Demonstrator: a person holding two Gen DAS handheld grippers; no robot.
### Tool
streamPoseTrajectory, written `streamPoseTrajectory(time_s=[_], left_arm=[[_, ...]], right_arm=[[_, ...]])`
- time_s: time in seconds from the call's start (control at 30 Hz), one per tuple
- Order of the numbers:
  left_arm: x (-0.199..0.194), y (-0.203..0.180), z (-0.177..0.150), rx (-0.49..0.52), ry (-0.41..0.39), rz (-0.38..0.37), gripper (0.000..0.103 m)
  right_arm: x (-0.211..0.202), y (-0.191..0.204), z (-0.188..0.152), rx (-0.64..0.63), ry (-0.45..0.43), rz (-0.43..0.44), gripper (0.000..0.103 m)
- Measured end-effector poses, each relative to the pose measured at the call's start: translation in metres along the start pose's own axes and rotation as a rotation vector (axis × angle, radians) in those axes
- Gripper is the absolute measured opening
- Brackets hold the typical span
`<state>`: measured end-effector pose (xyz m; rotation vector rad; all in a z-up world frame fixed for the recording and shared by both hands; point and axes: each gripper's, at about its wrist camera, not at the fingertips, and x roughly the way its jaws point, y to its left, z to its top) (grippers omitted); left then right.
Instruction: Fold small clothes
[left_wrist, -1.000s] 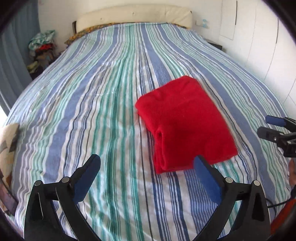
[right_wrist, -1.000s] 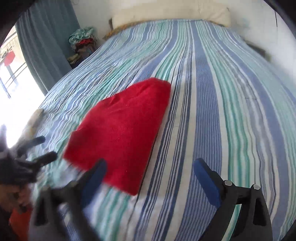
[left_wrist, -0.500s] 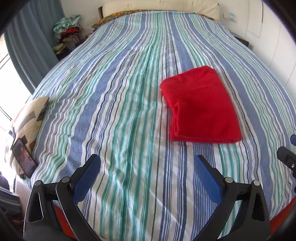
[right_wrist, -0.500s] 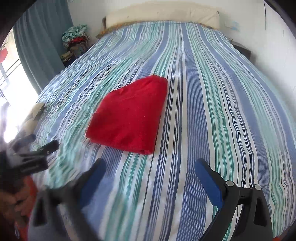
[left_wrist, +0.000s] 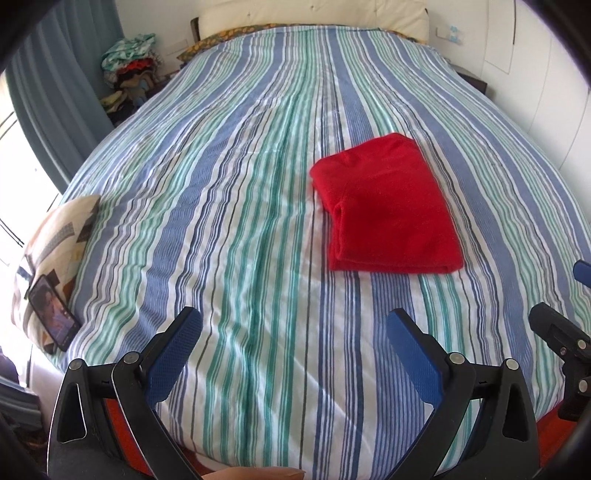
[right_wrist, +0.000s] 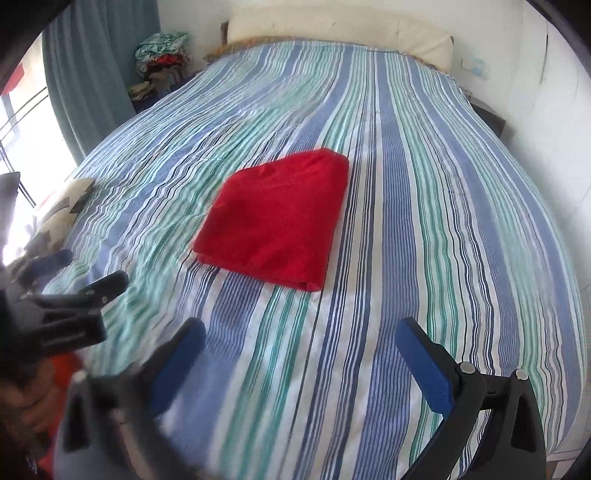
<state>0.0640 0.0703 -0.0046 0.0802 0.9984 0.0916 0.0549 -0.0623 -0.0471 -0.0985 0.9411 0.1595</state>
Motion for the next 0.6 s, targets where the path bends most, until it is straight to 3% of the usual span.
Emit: streamPoseTrajectory(time_s=[0.6], left_arm=[[-0.0103, -0.0082, -0.0094, 0.017, -0.024, 0.02, 0.101]], right_arm=[[-0.0068, 0.0047, -0.0038, -0.006, -0.023, -0.006, 0.102]])
